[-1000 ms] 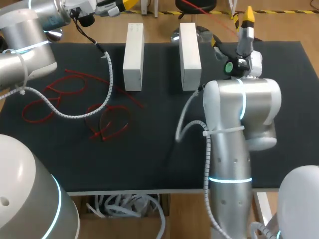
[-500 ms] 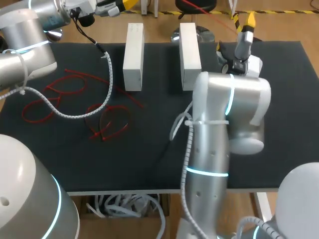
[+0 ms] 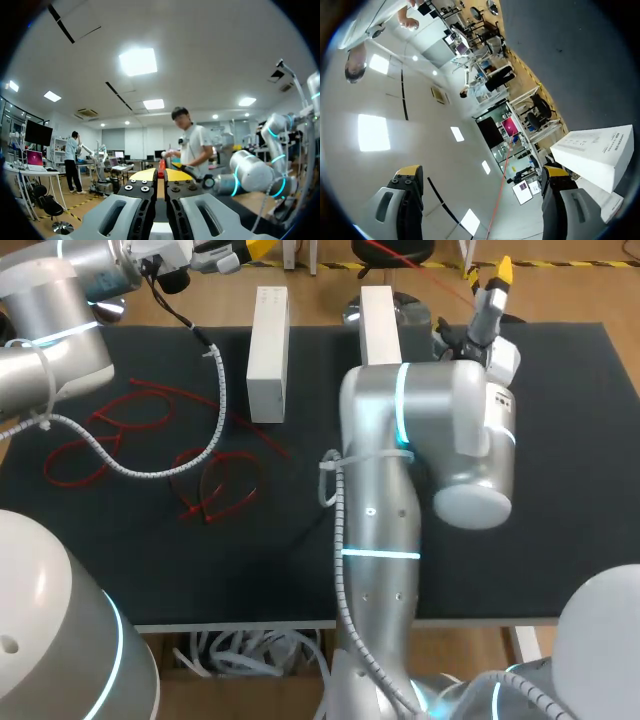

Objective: Grab the tape and strap the tape.

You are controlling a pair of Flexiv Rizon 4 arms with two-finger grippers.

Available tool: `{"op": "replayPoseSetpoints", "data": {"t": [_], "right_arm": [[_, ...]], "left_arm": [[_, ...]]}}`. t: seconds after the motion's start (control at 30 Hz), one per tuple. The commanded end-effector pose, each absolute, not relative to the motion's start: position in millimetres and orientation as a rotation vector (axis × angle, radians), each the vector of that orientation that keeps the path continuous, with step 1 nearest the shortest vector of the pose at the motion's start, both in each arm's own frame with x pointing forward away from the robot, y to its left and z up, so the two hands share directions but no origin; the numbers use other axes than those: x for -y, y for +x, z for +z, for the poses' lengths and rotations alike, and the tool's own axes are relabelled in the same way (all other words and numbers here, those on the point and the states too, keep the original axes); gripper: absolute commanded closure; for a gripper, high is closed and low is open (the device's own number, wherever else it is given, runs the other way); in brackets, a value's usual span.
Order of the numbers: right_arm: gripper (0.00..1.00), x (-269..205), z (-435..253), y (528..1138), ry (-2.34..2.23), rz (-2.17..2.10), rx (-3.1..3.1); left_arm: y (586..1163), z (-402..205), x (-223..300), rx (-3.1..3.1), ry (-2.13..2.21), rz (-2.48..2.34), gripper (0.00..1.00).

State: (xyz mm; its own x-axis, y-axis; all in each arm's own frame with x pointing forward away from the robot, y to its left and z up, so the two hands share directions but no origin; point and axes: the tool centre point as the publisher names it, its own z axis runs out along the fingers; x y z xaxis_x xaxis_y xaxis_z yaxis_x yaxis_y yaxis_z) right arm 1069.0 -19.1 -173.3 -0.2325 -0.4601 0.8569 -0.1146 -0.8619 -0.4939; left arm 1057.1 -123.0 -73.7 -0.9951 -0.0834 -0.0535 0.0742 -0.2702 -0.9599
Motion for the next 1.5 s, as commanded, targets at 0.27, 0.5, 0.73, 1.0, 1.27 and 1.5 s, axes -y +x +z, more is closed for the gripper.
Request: {"op": "replayPoseSetpoints", "data": {"t": [0.27, 0.5, 0.73, 1.0, 1.27, 1.5], "right_arm": [[0.00, 22.2, -164.4, 1071.1, -1.946, -2.166, -1.082], [0.00, 27.4, -168.3, 1083.0, -2.000, -2.184, -0.929], [0.00, 21.5, -158.3, 1080.2, -1.994, -2.214, -0.758], [0.00, 22.8, -153.4, 1072.2, -2.033, -2.217, -0.661], [0.00, 28.8, -155.1, 1068.9, -2.074, -2.211, -0.571], [0.00, 29.7, -157.8, 1075.3, -2.032, -2.214, -0.486]], "left_arm": [[1057.2, -74.7, 122.9, -1.830, -0.010, -2.429, 1.00], [1057.2, -74.7, 122.9, -1.830, -0.010, -2.429, 1.00], [1057.2, -74.7, 122.9, -1.830, -0.010, -2.429, 1.00], [1057.2, -74.7, 122.9, -1.830, -0.010, -2.429, 1.00], [1057.2, -74.7, 122.9, -1.830, -0.010, -2.429, 1.00], [1057.2, -74.7, 122.9, -1.830, -0.010, -2.429, 1.00]]}}
